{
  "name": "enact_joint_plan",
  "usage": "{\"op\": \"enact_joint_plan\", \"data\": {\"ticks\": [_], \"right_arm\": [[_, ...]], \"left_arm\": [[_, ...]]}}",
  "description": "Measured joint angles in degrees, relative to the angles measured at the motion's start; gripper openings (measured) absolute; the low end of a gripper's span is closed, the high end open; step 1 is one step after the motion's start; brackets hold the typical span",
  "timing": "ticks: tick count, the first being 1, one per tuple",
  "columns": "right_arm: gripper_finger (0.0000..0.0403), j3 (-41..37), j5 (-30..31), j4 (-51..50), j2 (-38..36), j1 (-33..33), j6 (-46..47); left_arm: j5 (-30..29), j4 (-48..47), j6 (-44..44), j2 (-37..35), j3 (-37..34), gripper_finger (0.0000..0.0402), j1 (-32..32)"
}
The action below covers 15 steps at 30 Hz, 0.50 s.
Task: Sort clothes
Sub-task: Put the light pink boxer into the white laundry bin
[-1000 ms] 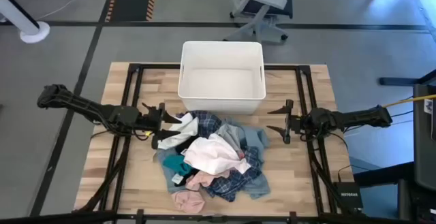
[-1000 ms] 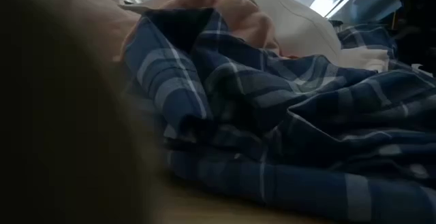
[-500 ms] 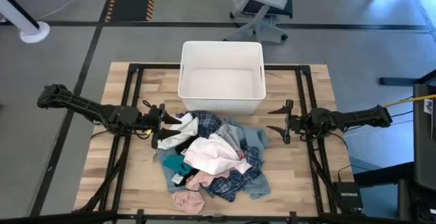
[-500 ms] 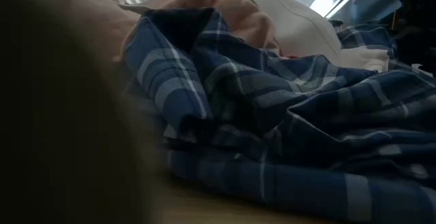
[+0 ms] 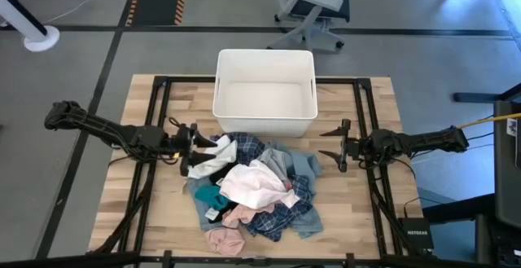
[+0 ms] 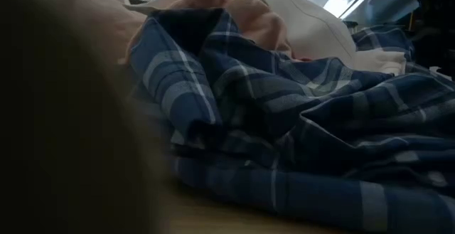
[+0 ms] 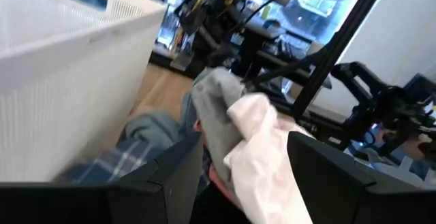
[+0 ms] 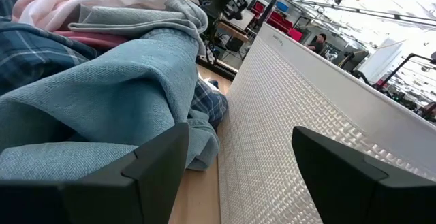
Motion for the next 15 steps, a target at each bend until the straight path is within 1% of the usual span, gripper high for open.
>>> {"op": "enact_joint_plan", "data": {"ticks": [5,6,9,10,12,15], "right_arm": [[0.0280,0.0,1.0,2.7,0.0,0.0,0.6],[0.0280,0.0,0.6,3.8,0.0,0.0,3.8],[0.0280,0.0,-1.6,8.5,0.0,0.0,17.1],[0.0280,0.0,-1.6,11.0,0.0,0.0,18.9],[0.0280,0.4,-2.7,15.5,0.0,0.0,19.5],[0.0280,3.1,-4.7,17.6,2.1,0.1,17.8]], "left_arm": [[0.1,5.6,5.6,1.0,0.0,0.0210,-0.1],[0.1,7.0,6.6,1.6,0.0,0.0210,-0.3],[0.1,9.6,9.1,3.8,0.1,0.0210,-1.3],[0.1,9.9,9.7,4.5,0.1,0.0210,-1.7],[0.1,10.0,9.6,6.2,0.1,0.0210,-2.4],[0.1,9.8,9.1,8.0,0.1,0.0210,-3.3]]}}
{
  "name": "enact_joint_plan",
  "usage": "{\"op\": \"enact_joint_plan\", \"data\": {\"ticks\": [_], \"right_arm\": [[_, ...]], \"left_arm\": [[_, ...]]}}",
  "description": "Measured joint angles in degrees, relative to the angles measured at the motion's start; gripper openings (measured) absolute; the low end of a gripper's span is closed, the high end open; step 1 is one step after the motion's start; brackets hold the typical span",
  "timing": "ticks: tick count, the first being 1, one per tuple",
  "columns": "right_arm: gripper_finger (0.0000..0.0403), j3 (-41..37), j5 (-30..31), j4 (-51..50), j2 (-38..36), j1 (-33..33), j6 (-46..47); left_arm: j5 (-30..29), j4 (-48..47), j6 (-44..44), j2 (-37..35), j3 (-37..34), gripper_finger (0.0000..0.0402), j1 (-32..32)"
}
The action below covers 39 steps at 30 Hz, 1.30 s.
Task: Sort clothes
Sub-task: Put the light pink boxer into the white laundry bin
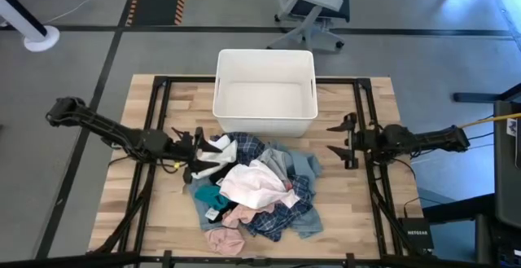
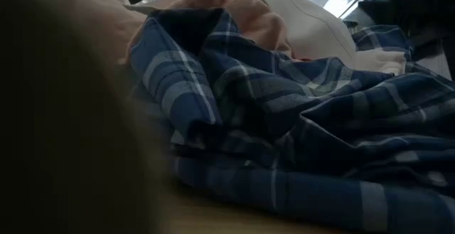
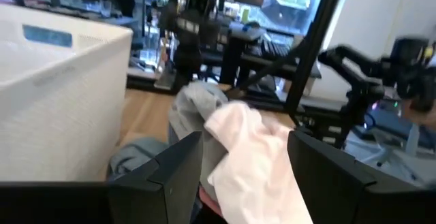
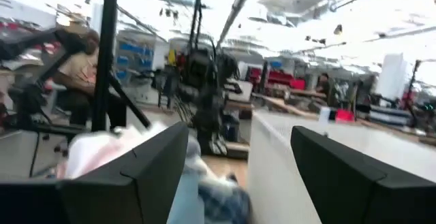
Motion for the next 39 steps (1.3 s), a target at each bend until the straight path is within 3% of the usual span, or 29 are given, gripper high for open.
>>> {"op": "enact_joint_plan", "data": {"ticks": [14,20,24,27,32,39], "right_arm": [[0.0280,24.5,3.1,-6.5,30.6,0.0,-4.6],[0.0280,28.8,3.2,-9.0,38.8,0.0,-4.5],[0.0280,30.0,3.6,0.0,44.6,-0.1,-4.1],[0.0280,33.4,0.7,2.0,48.1,-0.1,-6.0],[0.0280,44.3,-3.7,-14.6,55.1,5.7,-7.4],[0.0280,61.1,11.6,-37.8,68.5,13.1,-11.9]], "left_arm": [[0.0,0.1,2.4,-0.5,0.0,0.0210,-0.2],[0.0,-0.1,-0.2,-0.5,0.0,0.0210,-0.2],[0.0,-0.1,-0.2,-0.5,-0.1,0.0210,-0.2],[0.0,-0.1,0.4,-0.5,-0.1,0.0210,-0.2],[0.0,-0.1,0.4,-0.5,-0.1,0.0210,-0.2],[0.0,-0.5,-0.6,-0.5,-0.1,0.0210,-0.2]]}}
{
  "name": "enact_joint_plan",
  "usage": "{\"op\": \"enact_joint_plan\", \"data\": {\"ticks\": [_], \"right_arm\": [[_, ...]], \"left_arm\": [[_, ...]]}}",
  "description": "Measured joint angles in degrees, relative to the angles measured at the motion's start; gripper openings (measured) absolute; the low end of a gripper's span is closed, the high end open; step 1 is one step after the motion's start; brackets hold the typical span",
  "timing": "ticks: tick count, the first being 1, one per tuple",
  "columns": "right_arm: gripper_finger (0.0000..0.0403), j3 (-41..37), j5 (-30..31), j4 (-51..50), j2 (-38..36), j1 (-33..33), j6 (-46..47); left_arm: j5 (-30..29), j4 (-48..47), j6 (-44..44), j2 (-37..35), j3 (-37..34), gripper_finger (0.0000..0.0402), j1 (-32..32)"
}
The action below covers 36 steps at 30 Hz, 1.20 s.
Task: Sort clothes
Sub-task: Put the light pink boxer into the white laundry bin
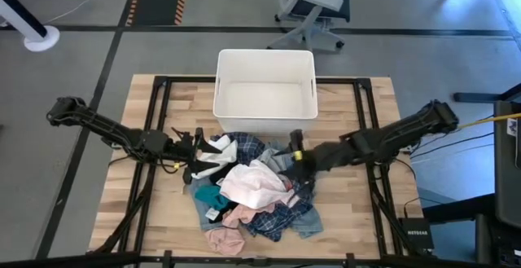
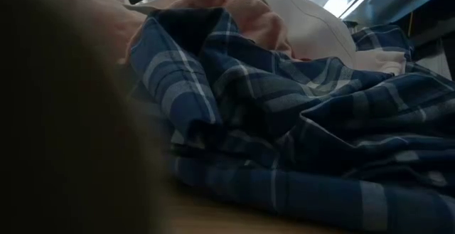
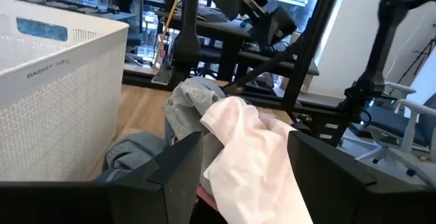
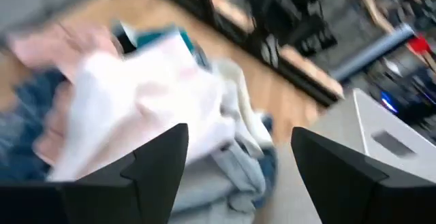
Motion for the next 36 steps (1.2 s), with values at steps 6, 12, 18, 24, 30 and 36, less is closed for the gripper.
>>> {"op": "enact_joint_plan", "data": {"ticks": [6,12,18,24,30,36], "right_arm": [[0.0280,5.2,4.9,-6.8,7.7,0.3,4.5],[0.0280,5.2,1.3,-6.8,10.9,0.4,9.2],[0.0278,5.2,1.0,-6.5,12.9,0.4,10.5],[0.0218,5.1,0.5,-6.0,13.4,0.7,10.5],[0.0101,5.1,0.5,-5.7,13.5,0.7,9.3],[0.0011,5.1,1.5,-5.3,13.5,0.7,7.5]], "left_arm": [[0.0,0.0,-0.2,0.0,0.0,0.0210,0.0],[0.0,-0.3,-0.2,0.0,0.0,0.0210,0.0],[0.0,-0.4,0.0,0.0,0.0,0.0210,0.0],[0.0,-0.8,0.0,0.0,0.0,0.0210,0.0],[0.0,-0.8,0.0,0.0,0.0,0.0210,0.0],[0.0,-0.8,0.0,0.0,0.0,0.0210,0.0]]}}
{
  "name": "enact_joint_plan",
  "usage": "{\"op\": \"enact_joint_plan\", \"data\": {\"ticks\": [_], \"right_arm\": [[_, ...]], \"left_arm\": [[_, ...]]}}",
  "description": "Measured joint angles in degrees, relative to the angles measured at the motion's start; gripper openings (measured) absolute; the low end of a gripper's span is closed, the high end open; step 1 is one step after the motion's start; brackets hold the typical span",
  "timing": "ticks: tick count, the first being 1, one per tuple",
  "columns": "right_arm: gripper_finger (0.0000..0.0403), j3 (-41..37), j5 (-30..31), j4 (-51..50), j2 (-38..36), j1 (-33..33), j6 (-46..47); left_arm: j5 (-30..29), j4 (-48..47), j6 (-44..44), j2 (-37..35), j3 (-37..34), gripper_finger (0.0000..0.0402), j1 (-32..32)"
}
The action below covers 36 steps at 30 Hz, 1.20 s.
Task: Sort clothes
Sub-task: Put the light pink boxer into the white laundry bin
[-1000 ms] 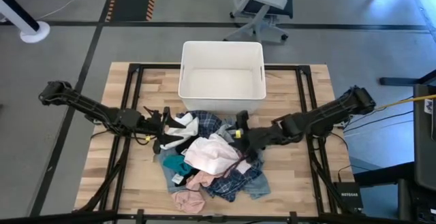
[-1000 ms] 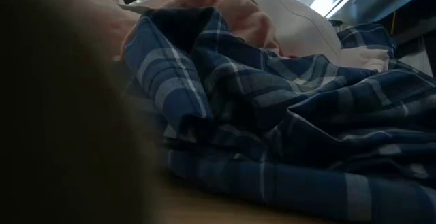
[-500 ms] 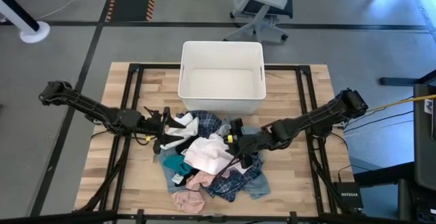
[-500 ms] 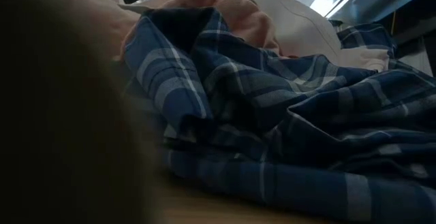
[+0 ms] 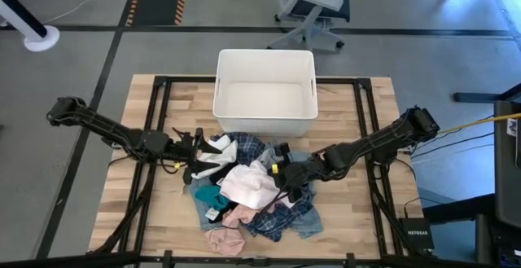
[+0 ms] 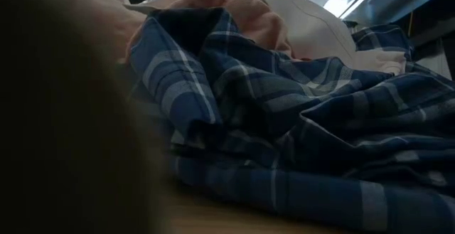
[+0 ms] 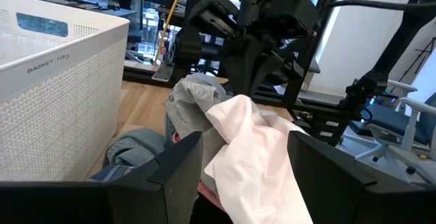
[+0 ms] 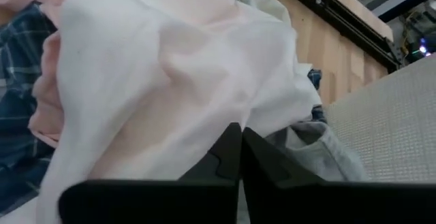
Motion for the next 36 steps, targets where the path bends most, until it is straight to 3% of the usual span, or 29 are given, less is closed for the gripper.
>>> {"op": "enact_joint_plan", "data": {"ticks": [4,10,19,27,36], "right_arm": [[0.0014,1.3,0.7,0.0,-0.2,0.0,-2.6],[0.0008,13.0,1.3,-5.7,-0.7,0.0,-8.4],[0.0006,31.8,11.9,-18.8,-0.7,-4.0,-16.5],[0.0004,44.1,14.9,-20.5,-0.7,-14.5,-25.5],[0.0005,45.0,9.1,-17.9,0.5,-31.6,-29.6]], "left_arm": [[0.0,0.0,0.0,0.0,0.0,0.0210,0.0],[0.0,0.0,0.0,0.0,0.0,0.0210,0.0],[0.0,0.0,0.0,0.0,0.0,0.0210,0.0],[0.0,0.0,0.0,0.0,0.0,0.0210,0.0],[0.0,0.0,-0.2,0.0,0.0,0.0210,0.0]]}}
